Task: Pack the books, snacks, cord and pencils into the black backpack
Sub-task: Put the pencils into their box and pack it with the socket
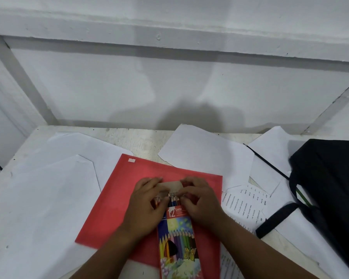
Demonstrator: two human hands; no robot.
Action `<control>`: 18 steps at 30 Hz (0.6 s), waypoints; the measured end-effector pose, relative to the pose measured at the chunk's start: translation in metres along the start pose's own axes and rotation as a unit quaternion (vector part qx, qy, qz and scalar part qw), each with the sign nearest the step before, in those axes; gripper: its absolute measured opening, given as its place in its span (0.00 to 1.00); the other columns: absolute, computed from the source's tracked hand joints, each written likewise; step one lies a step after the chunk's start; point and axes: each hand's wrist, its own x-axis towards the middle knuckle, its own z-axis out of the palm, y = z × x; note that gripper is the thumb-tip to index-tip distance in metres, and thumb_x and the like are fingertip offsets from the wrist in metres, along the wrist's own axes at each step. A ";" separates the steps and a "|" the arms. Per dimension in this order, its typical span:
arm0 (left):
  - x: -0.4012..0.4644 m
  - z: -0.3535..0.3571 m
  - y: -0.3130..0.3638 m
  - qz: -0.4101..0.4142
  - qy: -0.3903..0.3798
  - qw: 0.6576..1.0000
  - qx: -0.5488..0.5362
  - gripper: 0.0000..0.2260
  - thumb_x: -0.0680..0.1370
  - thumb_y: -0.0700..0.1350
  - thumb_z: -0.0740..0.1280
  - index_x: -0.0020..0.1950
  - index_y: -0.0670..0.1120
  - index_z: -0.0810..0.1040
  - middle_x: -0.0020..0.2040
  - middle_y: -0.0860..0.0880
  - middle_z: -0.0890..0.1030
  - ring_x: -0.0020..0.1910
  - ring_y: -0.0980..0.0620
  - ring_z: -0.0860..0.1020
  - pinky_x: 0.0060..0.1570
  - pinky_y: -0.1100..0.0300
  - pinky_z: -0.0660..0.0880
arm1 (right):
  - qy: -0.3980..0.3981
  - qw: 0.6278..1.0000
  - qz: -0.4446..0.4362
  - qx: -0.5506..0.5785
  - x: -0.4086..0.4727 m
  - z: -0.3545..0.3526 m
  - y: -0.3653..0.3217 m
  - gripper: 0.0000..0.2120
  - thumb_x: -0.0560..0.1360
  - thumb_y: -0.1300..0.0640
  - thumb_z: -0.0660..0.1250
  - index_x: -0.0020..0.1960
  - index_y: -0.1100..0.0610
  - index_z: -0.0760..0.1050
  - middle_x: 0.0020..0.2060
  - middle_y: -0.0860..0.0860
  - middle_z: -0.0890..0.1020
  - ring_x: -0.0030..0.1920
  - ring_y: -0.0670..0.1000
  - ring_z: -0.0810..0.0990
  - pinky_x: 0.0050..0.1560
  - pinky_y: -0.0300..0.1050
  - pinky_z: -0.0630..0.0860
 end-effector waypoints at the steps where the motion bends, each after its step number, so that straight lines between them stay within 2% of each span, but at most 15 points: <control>1: 0.000 0.000 0.000 0.004 -0.001 1.000 0.004 0.13 0.75 0.59 0.66 0.56 0.57 0.82 0.67 0.61 0.75 0.69 0.60 0.64 0.65 0.60 0.62 | -0.002 1.000 0.003 0.002 0.001 0.000 0.000 0.08 0.70 0.57 0.69 0.46 0.51 0.85 0.54 0.44 0.80 0.60 0.41 0.73 0.59 0.35 0.70; 5: 0.001 -0.001 0.002 0.004 0.003 1.000 0.004 0.05 0.73 0.57 0.69 0.45 0.57 0.81 0.65 0.60 0.77 0.68 0.57 0.67 0.62 0.57 0.65 | -0.039 0.999 0.020 0.002 0.004 -0.005 -0.001 0.07 0.69 0.54 0.72 0.47 0.49 0.86 0.55 0.43 0.80 0.60 0.42 0.73 0.58 0.39 0.72; 8: 0.001 -0.002 0.003 0.001 -0.002 1.000 0.012 0.03 0.73 0.54 0.71 0.43 0.56 0.81 0.64 0.60 0.78 0.67 0.57 0.67 0.62 0.57 0.65 | -0.102 0.994 0.040 -0.005 0.012 -0.018 -0.006 0.08 0.71 0.53 0.74 0.50 0.49 0.86 0.60 0.44 0.79 0.62 0.43 0.73 0.62 0.43 0.73; 10: 0.001 -0.003 0.006 -0.010 -0.006 1.000 0.014 0.03 0.73 0.53 0.71 0.43 0.56 0.81 0.64 0.61 0.77 0.67 0.57 0.66 0.62 0.56 0.64 | -0.129 0.991 0.041 -0.020 0.015 -0.027 -0.009 0.11 0.73 0.52 0.74 0.55 0.50 0.85 0.63 0.45 0.79 0.63 0.43 0.72 0.64 0.41 0.70; 12: 0.002 -0.004 0.009 -0.021 -0.012 1.000 0.016 0.02 0.72 0.52 0.71 0.42 0.56 0.81 0.63 0.62 0.77 0.67 0.57 0.66 0.63 0.55 0.63 | -0.110 0.993 0.047 -0.004 0.011 -0.033 -0.013 0.16 0.74 0.51 0.74 0.61 0.50 0.81 0.62 0.43 0.79 0.61 0.38 0.73 0.62 0.32 0.68; 14: 0.005 -0.008 0.014 -0.037 -0.019 0.999 0.015 0.04 0.72 0.49 0.74 0.40 0.57 0.82 0.61 0.62 0.77 0.65 0.56 0.67 0.64 0.53 0.65 | -0.065 0.996 0.059 0.018 0.001 -0.038 -0.015 0.16 0.75 0.53 0.73 0.62 0.50 0.80 0.57 0.40 0.79 0.55 0.31 0.75 0.56 0.23 0.68; 16: 0.011 -0.014 0.021 -0.068 -0.040 0.997 -0.001 0.07 0.73 0.45 0.75 0.38 0.56 0.83 0.59 0.59 0.79 0.62 0.55 0.71 0.62 0.53 0.67 | -0.014 0.997 0.070 0.035 -0.013 -0.045 -0.013 0.12 0.76 0.55 0.72 0.58 0.51 0.81 0.53 0.39 0.80 0.53 0.32 0.77 0.53 0.25 0.72; 18: 0.019 -0.023 0.033 -0.093 -0.068 0.993 -0.016 0.06 0.76 0.45 0.73 0.39 0.54 0.83 0.56 0.57 0.81 0.55 0.58 0.76 0.54 0.60 0.70 | 0.040 0.994 0.084 0.051 -0.028 -0.054 -0.007 0.08 0.76 0.57 0.72 0.54 0.52 0.83 0.50 0.40 0.82 0.52 0.37 0.80 0.52 0.30 0.76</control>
